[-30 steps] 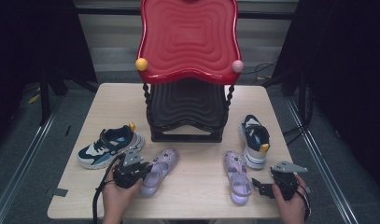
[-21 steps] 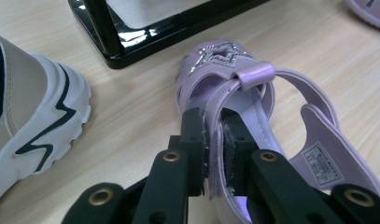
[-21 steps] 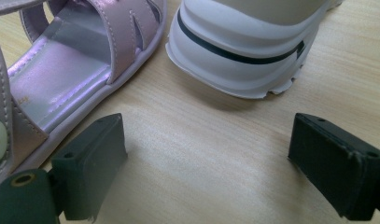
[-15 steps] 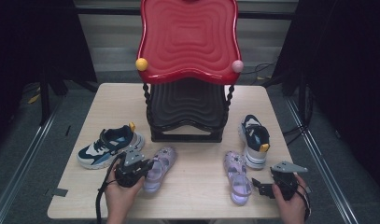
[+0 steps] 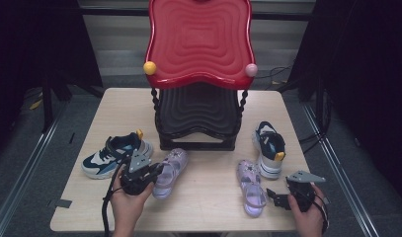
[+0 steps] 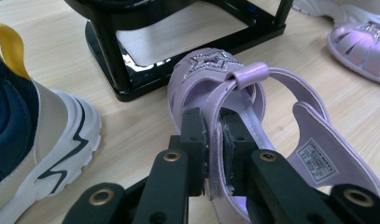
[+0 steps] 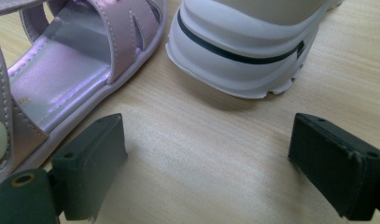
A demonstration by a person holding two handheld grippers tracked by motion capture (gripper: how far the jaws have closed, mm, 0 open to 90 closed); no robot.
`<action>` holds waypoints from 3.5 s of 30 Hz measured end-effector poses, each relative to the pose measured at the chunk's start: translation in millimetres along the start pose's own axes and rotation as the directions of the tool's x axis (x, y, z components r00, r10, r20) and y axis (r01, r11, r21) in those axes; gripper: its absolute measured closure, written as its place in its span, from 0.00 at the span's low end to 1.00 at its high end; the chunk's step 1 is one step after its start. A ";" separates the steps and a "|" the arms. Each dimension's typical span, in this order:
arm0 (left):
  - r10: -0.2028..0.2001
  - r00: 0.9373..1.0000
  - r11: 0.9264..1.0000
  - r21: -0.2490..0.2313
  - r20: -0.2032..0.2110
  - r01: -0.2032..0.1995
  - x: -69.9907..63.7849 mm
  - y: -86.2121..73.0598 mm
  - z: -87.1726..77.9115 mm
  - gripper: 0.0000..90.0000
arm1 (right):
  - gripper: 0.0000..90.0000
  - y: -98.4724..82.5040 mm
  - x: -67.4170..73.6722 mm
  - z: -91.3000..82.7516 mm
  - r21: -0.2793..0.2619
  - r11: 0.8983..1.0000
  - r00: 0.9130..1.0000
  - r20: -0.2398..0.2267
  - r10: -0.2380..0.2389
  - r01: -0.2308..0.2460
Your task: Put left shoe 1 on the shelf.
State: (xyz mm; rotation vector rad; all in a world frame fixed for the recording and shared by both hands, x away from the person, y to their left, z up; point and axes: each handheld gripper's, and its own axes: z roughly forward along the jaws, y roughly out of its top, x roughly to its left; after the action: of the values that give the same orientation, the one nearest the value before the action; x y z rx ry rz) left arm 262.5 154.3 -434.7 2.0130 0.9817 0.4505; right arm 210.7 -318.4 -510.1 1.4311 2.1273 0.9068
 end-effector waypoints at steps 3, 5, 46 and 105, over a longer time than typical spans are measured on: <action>-0.003 1.000 1.000 -0.015 -0.006 0.003 -1.8 4.8 -1.9 0.91 | 0.12 0.0 -0.1 0.1 -0.001 1.000 1.000 0.000 -0.001 0.001; -0.004 1.000 1.000 -0.027 -0.011 0.003 -2.2 7.6 -3.3 0.91 | 0.12 0.0 -0.1 0.1 -0.001 1.000 1.000 0.000 -0.001 0.001; -0.012 0.999 0.983 -0.186 -0.032 0.005 -18.7 51.4 -8.0 0.91 | 0.12 0.0 -0.1 0.1 -0.001 1.000 1.000 -0.001 -0.002 0.002; -0.057 0.987 0.931 -0.365 -0.147 0.000 -36.7 114.9 30.5 0.91 | 0.12 0.3 -0.2 0.4 0.000 1.000 1.000 -0.004 -0.002 0.002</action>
State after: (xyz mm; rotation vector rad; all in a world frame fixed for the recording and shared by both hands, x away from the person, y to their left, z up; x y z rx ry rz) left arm 312.9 69.7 -358.8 1.6451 0.9410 0.7278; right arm 211.2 -318.4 -510.1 1.4281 2.1307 0.9096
